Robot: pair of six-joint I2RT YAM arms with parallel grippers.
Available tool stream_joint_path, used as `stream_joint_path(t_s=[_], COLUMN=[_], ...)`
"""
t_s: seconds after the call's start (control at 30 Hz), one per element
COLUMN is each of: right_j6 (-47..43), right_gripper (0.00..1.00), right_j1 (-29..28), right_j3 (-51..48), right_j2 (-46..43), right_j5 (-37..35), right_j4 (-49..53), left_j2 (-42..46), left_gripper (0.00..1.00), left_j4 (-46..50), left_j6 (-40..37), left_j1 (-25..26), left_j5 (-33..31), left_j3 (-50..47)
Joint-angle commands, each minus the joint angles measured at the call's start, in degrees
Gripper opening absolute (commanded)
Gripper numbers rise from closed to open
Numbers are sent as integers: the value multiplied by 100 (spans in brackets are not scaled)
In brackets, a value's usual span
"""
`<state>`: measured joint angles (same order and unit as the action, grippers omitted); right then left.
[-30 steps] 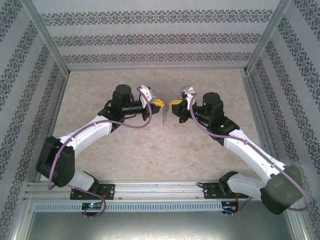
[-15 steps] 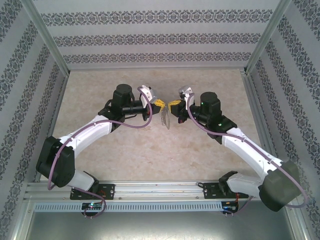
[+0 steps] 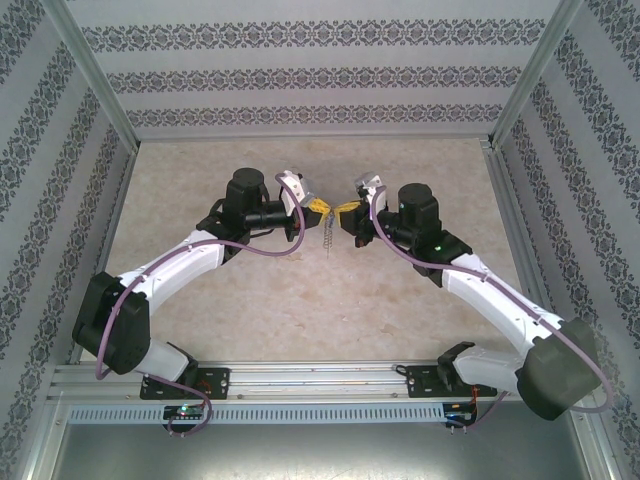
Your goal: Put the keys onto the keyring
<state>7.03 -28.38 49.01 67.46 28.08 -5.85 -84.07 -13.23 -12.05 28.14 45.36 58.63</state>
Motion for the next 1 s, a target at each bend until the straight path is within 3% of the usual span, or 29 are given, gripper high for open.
stream_joint_path(t_s=[0.0, 0.97], right_j6=[-133, -88], right_gripper=[0, 0], right_j1=[-26, -80], right_j3=[27, 201], right_j2=[-262, -64], right_j5=[-91, 32], right_j4=[-49, -255], left_j2=[-49, -97], left_gripper=[0, 0], left_j4=[-30, -13], left_j6=[-156, -148], left_j1=[79, 121], left_j5=[99, 164], left_j3=[210, 230])
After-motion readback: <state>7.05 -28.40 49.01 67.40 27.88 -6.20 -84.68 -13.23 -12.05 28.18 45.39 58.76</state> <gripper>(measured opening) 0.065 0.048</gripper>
